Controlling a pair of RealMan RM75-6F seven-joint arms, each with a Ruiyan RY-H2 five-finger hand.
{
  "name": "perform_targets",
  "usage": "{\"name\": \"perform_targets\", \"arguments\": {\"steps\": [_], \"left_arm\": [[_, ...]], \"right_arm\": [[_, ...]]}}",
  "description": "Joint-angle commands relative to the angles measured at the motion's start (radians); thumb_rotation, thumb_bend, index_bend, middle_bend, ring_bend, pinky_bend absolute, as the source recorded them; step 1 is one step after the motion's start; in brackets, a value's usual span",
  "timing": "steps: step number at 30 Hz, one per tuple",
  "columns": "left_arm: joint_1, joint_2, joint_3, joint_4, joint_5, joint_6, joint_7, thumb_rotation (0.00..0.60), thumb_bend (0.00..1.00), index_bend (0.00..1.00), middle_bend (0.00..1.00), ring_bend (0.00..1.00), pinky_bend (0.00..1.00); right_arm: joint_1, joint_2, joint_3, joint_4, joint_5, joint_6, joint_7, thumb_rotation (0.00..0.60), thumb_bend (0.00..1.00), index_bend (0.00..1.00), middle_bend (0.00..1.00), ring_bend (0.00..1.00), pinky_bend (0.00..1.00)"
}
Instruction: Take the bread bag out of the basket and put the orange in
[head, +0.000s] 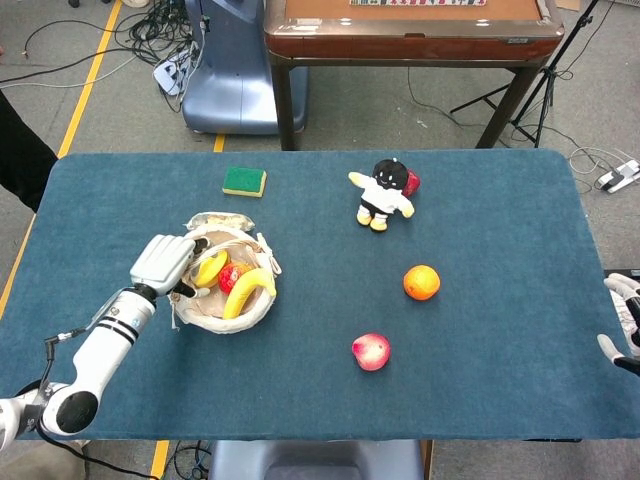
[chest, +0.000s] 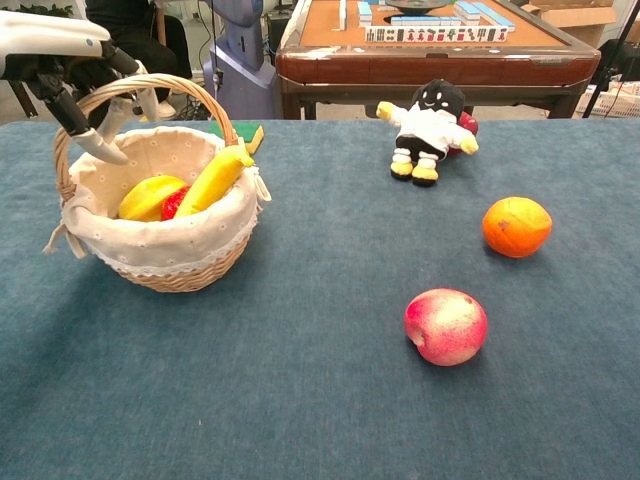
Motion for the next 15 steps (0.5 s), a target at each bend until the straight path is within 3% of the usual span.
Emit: {"name": "perform_targets", "arguments": {"steps": [1,9,15], "left_arm": [[0.005,-0.004,-0.002,-0.003,0.022,0.016,-0.011,0.6,0.14,0.52,0.67,0.66,0.61],[0.006,-0.023,-0.003,0.01,0.054,0.027,-0.036,0.6,0.14,0.62,0.77,0.75,0.66],[0.015,-0.044,-0.006,0.022,0.086,0.054,-0.054,0.6,0.14,0.7,0.85,0.81,0.76]], "right_arm": [[0.001,-0.001,0.0,-0.002,0.002,-0.003,-0.002,0.6,0.25,0.2,0.21,0.15,0.36],[0.001,0.0,0.0,-0.005,0.007,-0.005,-0.006,0.6,0.25,0.2,0.21,0.15,0.36],[-0.001,-0.001,0.0,-0.003,0.011,-0.006,-0.004,0.6,0.26,0.2,0.21,0.15,0.36]]}}
